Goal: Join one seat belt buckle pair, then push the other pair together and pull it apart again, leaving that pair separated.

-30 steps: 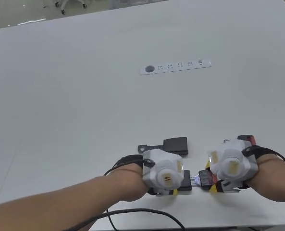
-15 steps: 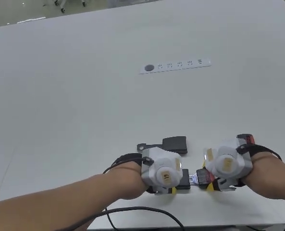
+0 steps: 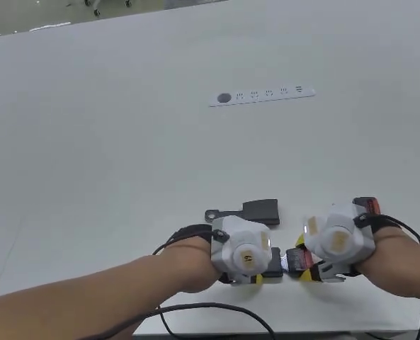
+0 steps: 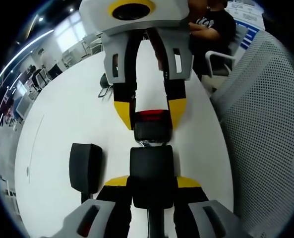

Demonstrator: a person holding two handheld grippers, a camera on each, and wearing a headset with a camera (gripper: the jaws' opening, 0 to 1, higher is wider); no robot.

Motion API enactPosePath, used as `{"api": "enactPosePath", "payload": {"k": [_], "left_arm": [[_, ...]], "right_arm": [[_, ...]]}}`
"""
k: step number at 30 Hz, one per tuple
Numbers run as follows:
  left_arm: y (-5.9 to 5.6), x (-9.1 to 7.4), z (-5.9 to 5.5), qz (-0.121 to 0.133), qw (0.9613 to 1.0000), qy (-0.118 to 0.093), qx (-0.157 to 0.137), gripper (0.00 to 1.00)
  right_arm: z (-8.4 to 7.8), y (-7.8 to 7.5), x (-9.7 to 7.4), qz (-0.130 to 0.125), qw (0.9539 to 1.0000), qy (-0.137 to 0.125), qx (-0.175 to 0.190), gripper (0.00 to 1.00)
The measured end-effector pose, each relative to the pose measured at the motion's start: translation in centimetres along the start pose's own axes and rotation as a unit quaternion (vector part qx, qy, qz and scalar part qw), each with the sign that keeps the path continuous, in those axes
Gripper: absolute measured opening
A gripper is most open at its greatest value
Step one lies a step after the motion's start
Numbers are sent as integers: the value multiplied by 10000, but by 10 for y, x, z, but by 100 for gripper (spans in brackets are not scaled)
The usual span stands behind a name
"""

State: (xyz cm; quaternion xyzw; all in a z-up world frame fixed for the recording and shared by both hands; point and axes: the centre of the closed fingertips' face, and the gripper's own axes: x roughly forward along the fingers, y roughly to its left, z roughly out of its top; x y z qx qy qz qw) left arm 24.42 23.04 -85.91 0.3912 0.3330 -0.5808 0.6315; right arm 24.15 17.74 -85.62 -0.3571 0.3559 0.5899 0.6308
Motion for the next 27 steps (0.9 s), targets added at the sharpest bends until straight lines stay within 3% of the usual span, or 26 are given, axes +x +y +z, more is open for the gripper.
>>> {"api": "enactPosePath", "payload": {"k": [4,12,18,22,27], "left_arm": [[0,-1,-1,-30,10000,16,11,32],[0,-1,-2,44,9999,-16,-94,32],[1,-1,-3,89,9999,91,-108,32],[3,-3,-6,110,9999,-70,-93,32],[4,-2,-6,71,10000,10,-27,33]], "right_arm": [[8,0,5,-1,10000,-3,-33,31],[5,0,4,-5,10000,-17,24,31],[1,1,2,-34,9999,-134,-15,31],[0,0,2,-37,9997,-239,35,31],[2,0,3,-61,9994,-304,151,31]]}}
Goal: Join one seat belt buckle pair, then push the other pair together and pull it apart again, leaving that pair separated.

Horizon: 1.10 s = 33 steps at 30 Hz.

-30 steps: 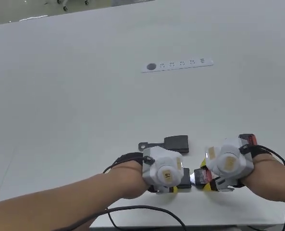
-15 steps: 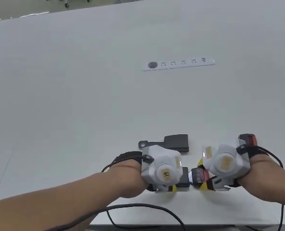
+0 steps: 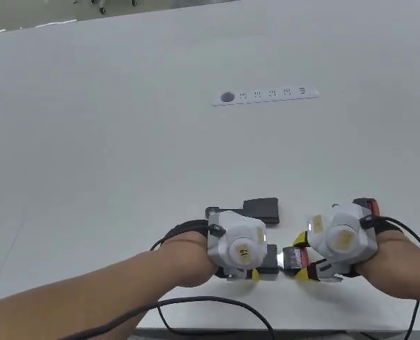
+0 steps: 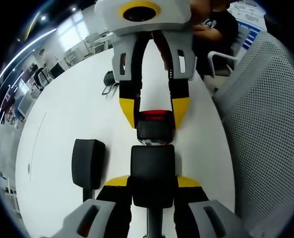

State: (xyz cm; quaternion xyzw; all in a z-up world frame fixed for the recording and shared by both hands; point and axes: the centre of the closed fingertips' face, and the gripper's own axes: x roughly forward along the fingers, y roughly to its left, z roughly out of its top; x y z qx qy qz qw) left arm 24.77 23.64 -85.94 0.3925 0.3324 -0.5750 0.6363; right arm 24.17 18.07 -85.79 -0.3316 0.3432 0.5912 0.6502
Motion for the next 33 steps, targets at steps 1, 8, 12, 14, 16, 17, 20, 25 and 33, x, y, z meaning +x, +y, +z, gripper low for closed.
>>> {"api": "enactPosePath", "payload": {"k": [1,8,12,14,16,17,20,25,33], "left_arm": [[0,0,0,-6,10000,-10,4,33],[1,1,0,-55,9999,-159,-39,34],[1,0,0,-68,9998,-157,-46,34],[1,0,1,-56,9998,-174,-50,34],[1,-1,1,-41,9998,-194,-71,34],[1,0,0,-40,9998,-197,-70,34],[2,1,0,-66,9996,-224,-151,34],[2,2,0,-115,9996,-111,-250,35],[6,-5,-6,177,9997,122,-118,41]], "right_arm": [[0,0,0,-1,10000,4,2,32],[1,-1,0,23,10000,-36,-56,32],[0,-1,1,45,10000,-14,-88,33],[-1,-1,1,60,9999,-3,-117,33],[-1,-1,1,59,9999,8,-82,33],[-1,-1,1,61,10000,10,-61,33],[-1,0,1,60,10000,20,-36,33],[-1,0,1,41,10000,15,-49,34],[-4,1,1,11,10000,47,-4,37]]}}
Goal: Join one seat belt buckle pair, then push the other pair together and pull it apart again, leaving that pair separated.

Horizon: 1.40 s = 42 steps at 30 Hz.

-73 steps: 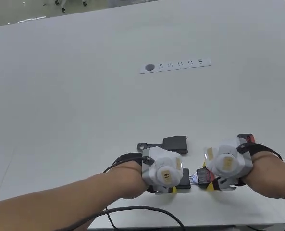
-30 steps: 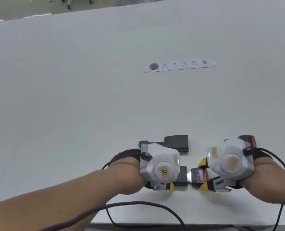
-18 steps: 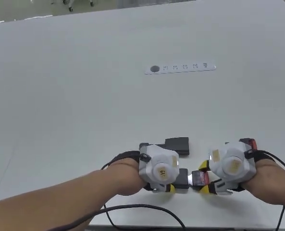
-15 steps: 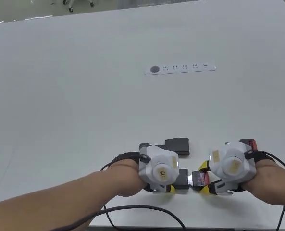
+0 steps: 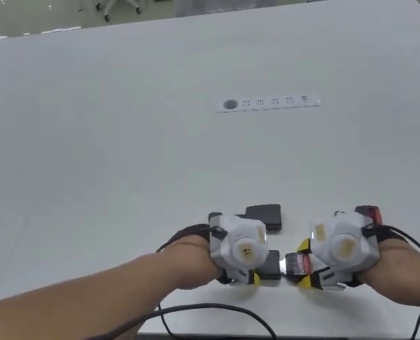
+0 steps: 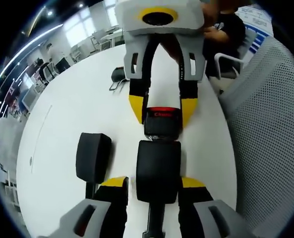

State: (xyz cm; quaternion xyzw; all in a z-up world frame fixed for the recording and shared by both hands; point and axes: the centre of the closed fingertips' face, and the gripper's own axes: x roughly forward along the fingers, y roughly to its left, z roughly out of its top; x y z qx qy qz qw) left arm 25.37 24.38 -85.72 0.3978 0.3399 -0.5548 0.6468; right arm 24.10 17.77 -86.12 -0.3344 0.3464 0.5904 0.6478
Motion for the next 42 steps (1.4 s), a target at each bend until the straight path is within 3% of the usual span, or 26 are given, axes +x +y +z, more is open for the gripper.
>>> {"api": "enactPosePath", "payload": {"k": [7,9,14,22,28,30,32,35,39,42], "left_arm": [[0,-17,9,-83,9994,-248,-206,38],[1,-24,15,-140,9991,-367,-139,39],[20,-34,23,-79,9990,-447,-19,40],[69,-32,34,237,9987,-454,35,41],[91,-20,32,231,9989,-392,-57,41],[94,-16,29,190,9989,-422,-106,41],[96,-13,24,143,9984,-429,-350,41],[95,-10,20,88,9989,-410,-203,41],[93,-1,11,21,9997,-233,-103,41],[92,4,9,-27,9998,-172,-65,41]], "right_arm": [[11,-3,-18,-24,9995,-251,206,35],[14,-5,-26,-35,9994,-303,176,35],[12,-19,-41,-111,9992,-359,108,34],[-12,-57,-58,-393,9991,-135,37,34],[-46,-84,-71,-522,9983,158,199,34],[-58,-92,-75,-583,9976,262,285,35],[-67,-94,-79,-613,9970,324,352,35],[-79,-98,-84,-680,9959,416,437,36],[-95,-100,-84,-683,9950,595,423,39],[-99,-102,-84,-681,9946,607,490,39]]}}
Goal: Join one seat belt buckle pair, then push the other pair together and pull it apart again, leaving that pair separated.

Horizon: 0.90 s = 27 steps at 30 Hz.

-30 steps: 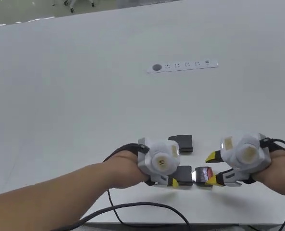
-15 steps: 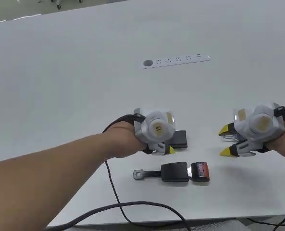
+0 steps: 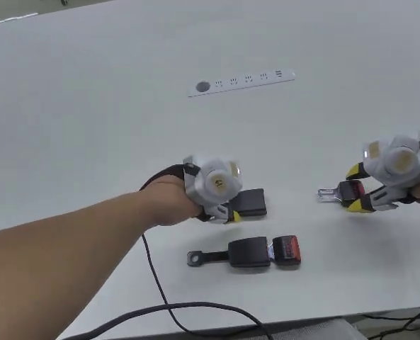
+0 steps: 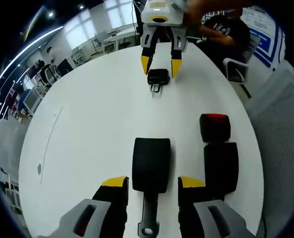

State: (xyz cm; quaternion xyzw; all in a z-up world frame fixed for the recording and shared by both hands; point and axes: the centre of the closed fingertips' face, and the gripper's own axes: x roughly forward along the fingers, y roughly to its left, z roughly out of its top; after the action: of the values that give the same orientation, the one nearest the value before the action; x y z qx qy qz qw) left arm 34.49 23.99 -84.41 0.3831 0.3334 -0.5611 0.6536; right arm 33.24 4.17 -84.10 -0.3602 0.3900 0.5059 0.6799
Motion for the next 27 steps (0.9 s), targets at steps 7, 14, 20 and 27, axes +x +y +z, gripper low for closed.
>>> {"api": "enactPosePath", "payload": {"k": [7,14,20,27], "left_arm": [[1,6,-2,124,9999,43,28,33],[-1,7,-5,126,9983,289,500,31],[0,8,-6,98,9984,273,493,31],[0,10,-6,123,9972,302,672,31]], "right_arm": [[-6,-1,7,103,9999,133,-17,34],[-9,1,7,247,9978,398,-475,32],[0,6,11,222,9966,537,-592,32],[32,14,25,247,9961,407,-745,32]]}}
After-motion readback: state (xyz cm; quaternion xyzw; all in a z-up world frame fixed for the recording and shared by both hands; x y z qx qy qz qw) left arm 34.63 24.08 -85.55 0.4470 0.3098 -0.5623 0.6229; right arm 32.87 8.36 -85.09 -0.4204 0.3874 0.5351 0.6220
